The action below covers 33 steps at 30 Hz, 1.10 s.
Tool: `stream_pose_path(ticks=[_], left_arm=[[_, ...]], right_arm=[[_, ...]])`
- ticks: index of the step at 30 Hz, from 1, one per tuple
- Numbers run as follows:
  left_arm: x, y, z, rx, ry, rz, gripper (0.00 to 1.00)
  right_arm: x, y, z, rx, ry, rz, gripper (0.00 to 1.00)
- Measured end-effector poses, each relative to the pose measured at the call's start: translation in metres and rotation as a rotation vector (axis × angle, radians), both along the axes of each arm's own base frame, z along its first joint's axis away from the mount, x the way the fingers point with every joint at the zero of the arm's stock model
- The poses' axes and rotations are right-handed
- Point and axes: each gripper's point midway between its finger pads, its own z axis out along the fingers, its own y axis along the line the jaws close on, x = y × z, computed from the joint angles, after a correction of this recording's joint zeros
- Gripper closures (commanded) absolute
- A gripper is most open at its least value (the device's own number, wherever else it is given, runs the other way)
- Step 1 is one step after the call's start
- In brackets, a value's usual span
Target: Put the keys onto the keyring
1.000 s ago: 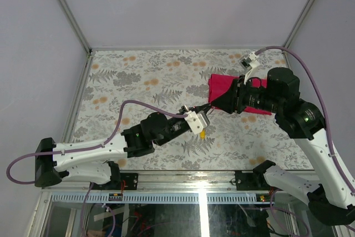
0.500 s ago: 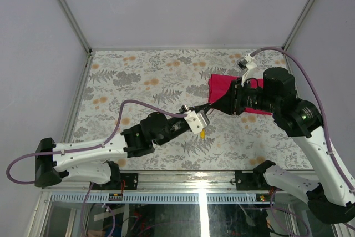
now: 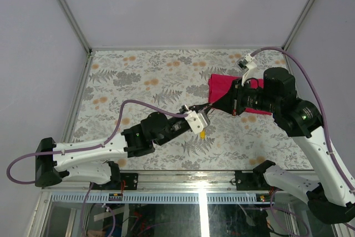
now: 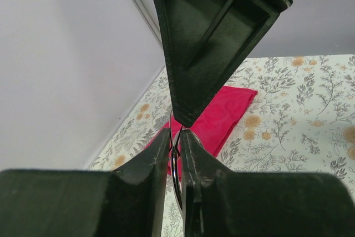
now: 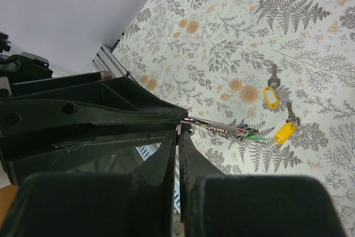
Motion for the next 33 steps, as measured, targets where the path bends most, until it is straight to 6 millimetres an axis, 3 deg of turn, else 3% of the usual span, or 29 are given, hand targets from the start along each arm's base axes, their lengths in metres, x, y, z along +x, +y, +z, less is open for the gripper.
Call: stream_pose_path(ticks=[10, 21, 33], left_arm=[[0.0002, -0.0007, -0.0002, 0.006, -0.002, 0.0, 0.86], [0.0002, -0.0006, -0.0016, 0.023, -0.016, -0.002, 0.78], [-0.0024, -0.0025, -0.0011, 0.03, -0.031, -0.022, 0.8]], right_arm=[[0.0003, -0.0003, -0.0002, -0.002, -0.001, -0.002, 1.0], [0.0008, -0.0037, 0.0008, -0.017, -0.009, -0.014, 1.0], [0.0001, -0.0052, 0.0015, -0.023, -0.01, -0.018, 1.0]])
